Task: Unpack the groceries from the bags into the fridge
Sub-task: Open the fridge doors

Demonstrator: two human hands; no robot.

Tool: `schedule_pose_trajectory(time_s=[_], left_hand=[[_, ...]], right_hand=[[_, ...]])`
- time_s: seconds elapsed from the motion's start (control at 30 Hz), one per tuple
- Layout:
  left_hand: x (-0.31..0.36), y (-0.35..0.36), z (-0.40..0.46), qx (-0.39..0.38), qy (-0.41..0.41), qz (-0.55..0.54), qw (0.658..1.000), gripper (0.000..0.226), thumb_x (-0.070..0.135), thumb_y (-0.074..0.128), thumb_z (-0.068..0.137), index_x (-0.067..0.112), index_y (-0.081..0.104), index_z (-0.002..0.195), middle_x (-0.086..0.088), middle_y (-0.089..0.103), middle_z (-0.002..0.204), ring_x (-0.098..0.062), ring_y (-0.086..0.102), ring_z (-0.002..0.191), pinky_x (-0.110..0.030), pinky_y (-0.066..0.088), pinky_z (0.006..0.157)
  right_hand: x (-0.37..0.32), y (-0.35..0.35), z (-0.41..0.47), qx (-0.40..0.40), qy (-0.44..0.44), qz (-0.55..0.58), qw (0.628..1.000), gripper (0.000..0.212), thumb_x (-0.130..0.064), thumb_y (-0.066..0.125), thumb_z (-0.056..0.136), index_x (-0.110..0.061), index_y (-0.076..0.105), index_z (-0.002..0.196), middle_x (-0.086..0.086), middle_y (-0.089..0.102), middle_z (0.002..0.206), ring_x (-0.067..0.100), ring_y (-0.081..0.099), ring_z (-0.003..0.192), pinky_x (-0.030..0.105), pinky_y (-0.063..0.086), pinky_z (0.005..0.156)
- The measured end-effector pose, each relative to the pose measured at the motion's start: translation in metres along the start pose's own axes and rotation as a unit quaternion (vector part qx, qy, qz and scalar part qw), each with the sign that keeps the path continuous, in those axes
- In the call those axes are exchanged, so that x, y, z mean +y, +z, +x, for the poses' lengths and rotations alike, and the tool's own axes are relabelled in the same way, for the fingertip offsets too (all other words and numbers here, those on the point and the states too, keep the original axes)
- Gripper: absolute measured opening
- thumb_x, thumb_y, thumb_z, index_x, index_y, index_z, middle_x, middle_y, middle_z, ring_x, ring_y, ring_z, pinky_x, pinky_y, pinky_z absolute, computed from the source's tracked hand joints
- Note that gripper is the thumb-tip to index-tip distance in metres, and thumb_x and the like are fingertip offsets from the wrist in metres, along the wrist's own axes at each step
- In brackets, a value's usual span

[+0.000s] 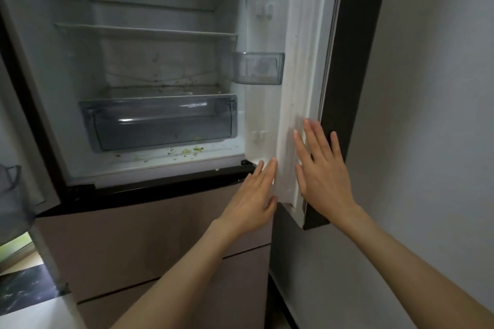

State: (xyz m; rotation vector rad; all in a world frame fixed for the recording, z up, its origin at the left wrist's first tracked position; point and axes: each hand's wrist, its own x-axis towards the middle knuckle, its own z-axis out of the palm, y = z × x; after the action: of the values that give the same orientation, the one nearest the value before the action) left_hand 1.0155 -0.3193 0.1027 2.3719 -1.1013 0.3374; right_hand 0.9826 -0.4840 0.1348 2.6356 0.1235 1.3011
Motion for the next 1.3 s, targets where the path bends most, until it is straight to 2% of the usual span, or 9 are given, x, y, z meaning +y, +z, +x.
schedule_pose_trajectory(time_s=[0.13, 0.27, 0.4, 0.47, 0.57, 0.73, 0.9, 1.2, 1.3], left_hand=[[0.02, 0.019, 0.022, -0.038, 0.015, -0.08, 0.996, 0.075, 0.012, 0.042, 0.093, 0.018, -0.01, 0.147, -0.001, -0.001, 0.157, -0.014, 0.004, 0.144, -0.033, 0.013, 0.118], [0.033, 0.038, 0.045, -0.064, 0.038, -0.128, 0.989, 0.078, 0.011, 0.04, 0.091, 0.028, -0.012, 0.147, 0.001, 0.005, 0.158, -0.019, 0.023, 0.14, -0.042, 0.026, 0.114], [0.043, 0.054, 0.065, -0.072, 0.058, -0.118, 0.989, 0.078, 0.011, 0.04, 0.092, 0.024, -0.015, 0.146, 0.001, -0.004, 0.158, -0.016, 0.007, 0.144, -0.042, 0.017, 0.117], [0.046, 0.06, 0.074, -0.081, 0.064, -0.095, 0.99, 0.075, 0.01, 0.038, 0.094, 0.021, -0.016, 0.145, -0.001, -0.006, 0.157, -0.016, -0.001, 0.144, -0.039, 0.008, 0.119], [0.048, 0.065, 0.085, -0.109, 0.055, -0.044, 0.992, 0.075, 0.009, 0.033, 0.096, 0.03, -0.024, 0.14, 0.003, -0.007, 0.157, -0.018, -0.006, 0.144, -0.04, 0.002, 0.118], [0.044, 0.08, 0.095, -0.14, 0.028, 0.072, 0.987, 0.073, 0.012, 0.033, 0.096, 0.029, -0.02, 0.143, -0.003, -0.007, 0.157, -0.024, -0.007, 0.144, -0.045, 0.001, 0.117], [0.027, 0.1, 0.091, -0.193, -0.01, 0.098, 0.976, 0.074, 0.019, 0.036, 0.096, 0.027, -0.019, 0.144, -0.002, -0.016, 0.156, -0.021, -0.016, 0.143, -0.047, -0.006, 0.114], [0.001, 0.087, 0.098, -0.144, -0.017, 0.135, 0.98, 0.068, 0.036, 0.033, 0.098, 0.028, -0.014, 0.146, -0.002, -0.019, 0.155, -0.021, -0.02, 0.141, -0.046, -0.01, 0.113], [-0.012, 0.07, 0.091, -0.108, -0.024, 0.136, 0.984, 0.067, 0.041, 0.032, 0.098, 0.03, -0.014, 0.145, -0.001, -0.018, 0.155, -0.021, -0.02, 0.141, -0.044, -0.011, 0.113]], right_hand=[[0.024, 0.001, -0.005, -0.012, 0.045, 0.027, 0.999, 0.067, -0.023, 0.053, 0.09, -0.007, 0.02, 0.146, 0.016, 0.01, 0.155, 0.026, -0.002, 0.143, 0.05, 0.011, 0.114], [0.045, 0.005, -0.004, -0.04, 0.083, 0.056, 0.994, 0.065, -0.039, 0.028, 0.093, -0.009, 0.009, 0.147, 0.011, 0.008, 0.156, 0.027, -0.007, 0.143, 0.05, 0.009, 0.114], [0.068, 0.01, -0.005, -0.06, 0.101, 0.081, 0.99, 0.063, -0.039, 0.022, 0.094, -0.007, 0.002, 0.145, 0.004, 0.002, 0.154, 0.021, -0.007, 0.142, 0.043, 0.004, 0.115], [0.077, 0.01, -0.004, -0.07, 0.108, 0.1, 0.987, 0.06, -0.032, 0.03, 0.098, -0.006, 0.004, 0.146, 0.005, 0.003, 0.155, 0.016, -0.006, 0.141, 0.042, 0.006, 0.116], [0.087, 0.011, -0.003, -0.095, 0.119, 0.141, 0.978, 0.065, -0.024, 0.038, 0.099, -0.011, -0.005, 0.147, 0.004, -0.001, 0.157, 0.008, -0.005, 0.141, 0.036, 0.003, 0.117], [0.099, 0.015, 0.0, -0.125, 0.125, 0.06, 0.982, 0.072, -0.022, 0.04, 0.097, -0.012, -0.012, 0.146, 0.008, -0.008, 0.157, 0.02, -0.007, 0.145, 0.038, 0.002, 0.117], [0.11, 0.019, 0.004, -0.126, 0.138, -0.003, 0.982, 0.073, -0.022, 0.043, 0.095, -0.008, -0.006, 0.147, 0.009, -0.005, 0.158, 0.024, -0.004, 0.145, 0.039, 0.003, 0.116], [0.119, 0.023, 0.012, -0.152, 0.175, -0.039, 0.972, 0.075, -0.027, 0.043, 0.095, -0.007, -0.008, 0.147, 0.008, -0.012, 0.157, 0.023, -0.011, 0.144, 0.043, -0.001, 0.116], [0.107, 0.025, 0.013, -0.126, 0.184, -0.04, 0.974, 0.074, -0.028, 0.049, 0.092, -0.005, 0.006, 0.148, 0.013, -0.001, 0.157, 0.027, -0.002, 0.145, 0.045, 0.001, 0.116]])
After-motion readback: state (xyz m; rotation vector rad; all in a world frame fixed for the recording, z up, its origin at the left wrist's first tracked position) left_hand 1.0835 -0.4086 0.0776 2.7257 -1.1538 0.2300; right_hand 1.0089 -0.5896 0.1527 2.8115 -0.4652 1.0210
